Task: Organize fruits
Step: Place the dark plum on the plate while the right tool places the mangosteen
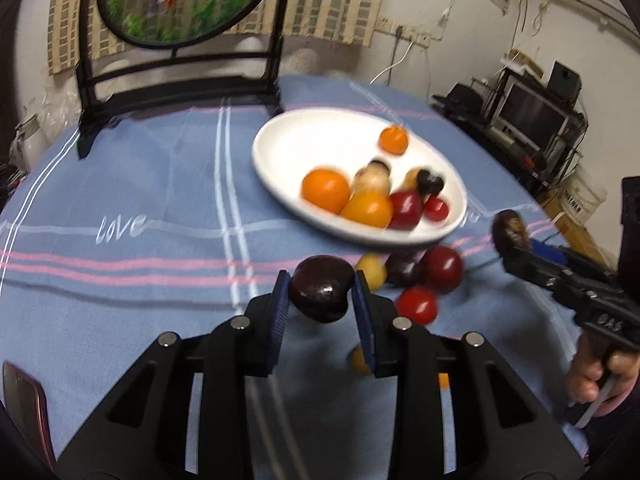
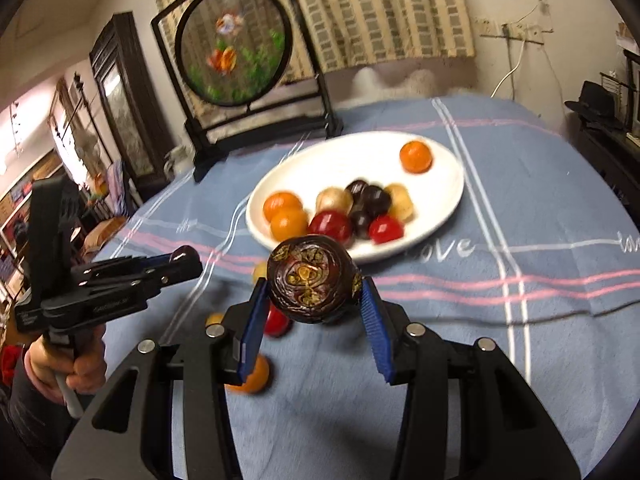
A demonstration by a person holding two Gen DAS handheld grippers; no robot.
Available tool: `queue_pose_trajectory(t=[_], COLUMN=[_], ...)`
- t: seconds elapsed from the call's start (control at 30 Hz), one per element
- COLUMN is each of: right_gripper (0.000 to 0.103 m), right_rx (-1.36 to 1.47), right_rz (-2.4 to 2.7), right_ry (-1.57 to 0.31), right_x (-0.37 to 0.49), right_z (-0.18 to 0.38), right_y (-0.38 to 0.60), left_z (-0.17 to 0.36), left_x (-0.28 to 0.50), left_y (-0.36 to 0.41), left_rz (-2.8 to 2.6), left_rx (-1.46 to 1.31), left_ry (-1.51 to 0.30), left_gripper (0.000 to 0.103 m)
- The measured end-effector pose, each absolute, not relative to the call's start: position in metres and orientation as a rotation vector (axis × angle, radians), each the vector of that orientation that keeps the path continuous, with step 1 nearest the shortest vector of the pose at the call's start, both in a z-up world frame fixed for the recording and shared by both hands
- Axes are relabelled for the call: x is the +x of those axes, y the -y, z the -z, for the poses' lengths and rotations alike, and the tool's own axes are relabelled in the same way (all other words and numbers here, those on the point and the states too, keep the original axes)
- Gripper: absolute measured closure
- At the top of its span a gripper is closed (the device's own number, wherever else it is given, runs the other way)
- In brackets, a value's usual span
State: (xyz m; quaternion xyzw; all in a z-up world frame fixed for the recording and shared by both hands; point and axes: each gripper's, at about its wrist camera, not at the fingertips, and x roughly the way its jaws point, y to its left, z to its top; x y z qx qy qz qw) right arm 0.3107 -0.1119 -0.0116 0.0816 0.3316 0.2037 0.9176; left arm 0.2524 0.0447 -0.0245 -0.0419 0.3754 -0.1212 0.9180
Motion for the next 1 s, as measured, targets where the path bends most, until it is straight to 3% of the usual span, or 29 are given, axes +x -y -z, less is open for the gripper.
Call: queue_pose_trajectory(t=[0.47, 0.57, 0.67, 0.8, 1.0], right_gripper=[0.055, 0.048, 0.048, 0.048, 0.048], right_rx=[0.182, 0.195, 0.203, 0.195, 0.135], right_rz=[-0.376, -0.376, -0.384, -0.423, -0.454], right_ry=[-0.675, -0.693, -0.682, -0.703, -0.781], right_x=[0.403, 0.407, 0.395, 0.366, 0.328], right_z=[0.013, 0.011, 0.005, 0.003, 0.026], right_y=[0.106, 0.109, 0.114, 0.112, 0.104], left_z=[0.009, 0.007, -0.002, -0.011, 0.016], left_x=[0.360, 0.361, 0.349, 0.324, 0.271], left_y=[-0.012, -0.013, -0.019, -0.032, -0.064], left_rz=[0.235, 0.200, 0.176, 0.128, 0.068], left_rx=[-0.063, -0.071, -0.059, -0.088, -0.153], left_ry=[-0.744, -0.734, -0.720, -0.714, -0.753], left_gripper=[0.070, 0.024, 0.022, 0.012, 0.010])
